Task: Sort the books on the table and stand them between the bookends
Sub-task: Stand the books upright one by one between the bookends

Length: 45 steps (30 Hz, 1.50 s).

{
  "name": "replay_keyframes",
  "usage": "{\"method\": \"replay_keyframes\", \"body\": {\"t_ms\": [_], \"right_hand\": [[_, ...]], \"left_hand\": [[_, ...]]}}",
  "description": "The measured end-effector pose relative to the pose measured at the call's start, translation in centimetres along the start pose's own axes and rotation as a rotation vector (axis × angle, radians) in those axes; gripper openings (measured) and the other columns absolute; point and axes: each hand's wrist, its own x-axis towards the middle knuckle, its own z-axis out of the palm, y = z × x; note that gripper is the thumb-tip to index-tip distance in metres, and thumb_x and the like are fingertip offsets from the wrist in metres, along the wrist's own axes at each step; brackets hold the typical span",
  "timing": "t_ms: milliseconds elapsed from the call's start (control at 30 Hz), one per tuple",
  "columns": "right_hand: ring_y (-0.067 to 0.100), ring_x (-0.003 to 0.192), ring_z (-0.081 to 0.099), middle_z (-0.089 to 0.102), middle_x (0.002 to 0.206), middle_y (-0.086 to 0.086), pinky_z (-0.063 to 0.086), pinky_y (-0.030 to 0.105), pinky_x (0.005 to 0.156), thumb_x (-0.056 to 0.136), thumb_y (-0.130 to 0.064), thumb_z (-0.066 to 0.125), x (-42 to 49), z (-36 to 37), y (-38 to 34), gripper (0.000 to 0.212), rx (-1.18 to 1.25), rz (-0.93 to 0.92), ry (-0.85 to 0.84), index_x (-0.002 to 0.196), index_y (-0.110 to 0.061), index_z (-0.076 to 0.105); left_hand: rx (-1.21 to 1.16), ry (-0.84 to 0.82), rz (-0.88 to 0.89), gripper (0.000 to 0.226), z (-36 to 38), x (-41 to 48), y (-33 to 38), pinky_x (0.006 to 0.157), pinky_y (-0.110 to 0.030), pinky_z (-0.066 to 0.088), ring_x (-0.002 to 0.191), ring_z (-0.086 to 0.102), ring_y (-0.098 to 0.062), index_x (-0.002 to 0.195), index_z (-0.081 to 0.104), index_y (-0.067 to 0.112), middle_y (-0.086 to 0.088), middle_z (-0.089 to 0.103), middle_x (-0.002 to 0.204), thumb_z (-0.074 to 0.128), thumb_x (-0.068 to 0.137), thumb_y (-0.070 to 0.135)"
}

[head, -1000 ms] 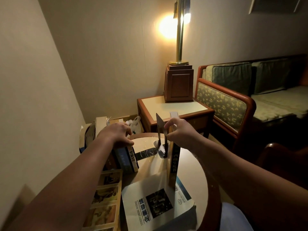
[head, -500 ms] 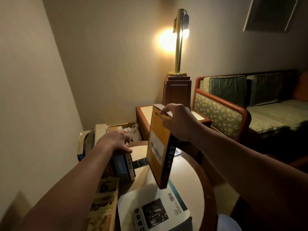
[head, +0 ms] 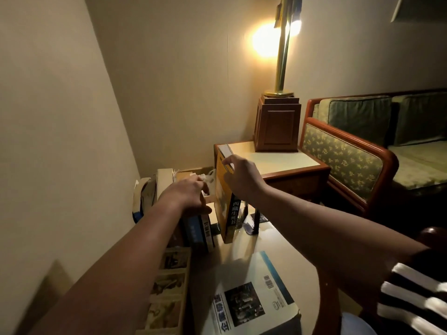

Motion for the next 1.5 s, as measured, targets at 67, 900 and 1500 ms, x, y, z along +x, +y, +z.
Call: {"method": "replay_keyframes", "body": {"t_ms": [67,900,1500], "right_hand": [[0.027,0.109,0.063,0.065,0.123,0.012,0.058,0.033,0.077,0.091,-0.008,0.060,0.5,1.7,1.0,0.035,0.020,0.004,0.002,0.126,-0.014,0.060],[0.030,0.117,0.058,0.056,0.129,0.016,0.049,0.052,0.098,0.107,-0.038,0.032,-0.3,6.7,3.5,0.033,0.944,0.425,-0.275,0.133,-0.021,0.045],[0.013,0.108,0.043,0.047,0.114,-0.007,0.042,0.019,0.073,0.105,-0.044,0.020,-4.9,9.3,4.3,0.025,0.840,0.448,-0.632,0.118,-0.028,0.035]], "left_hand": [[0.003,-0.017,0.028,0.061,-0.2,0.2,-0.2,0.093,-0.038,0.049,0.121,0.049,-0.020,0.127,0.058,0.026,0.003,0.048,0.138,0.077,0.074,0.050],[-0.156,0.130,-0.020,0.087,0.1,0.4,-1.6,0.097,-0.040,0.046,0.131,0.043,-0.026,0.141,0.034,0.022,-0.005,0.042,0.144,0.080,0.071,0.046],[-0.098,0.061,0.003,0.107,0.2,0.6,-2.2,0.116,-0.056,0.025,0.149,0.013,-0.030,0.148,0.026,0.029,0.000,0.014,0.162,0.073,0.062,0.072]]}}
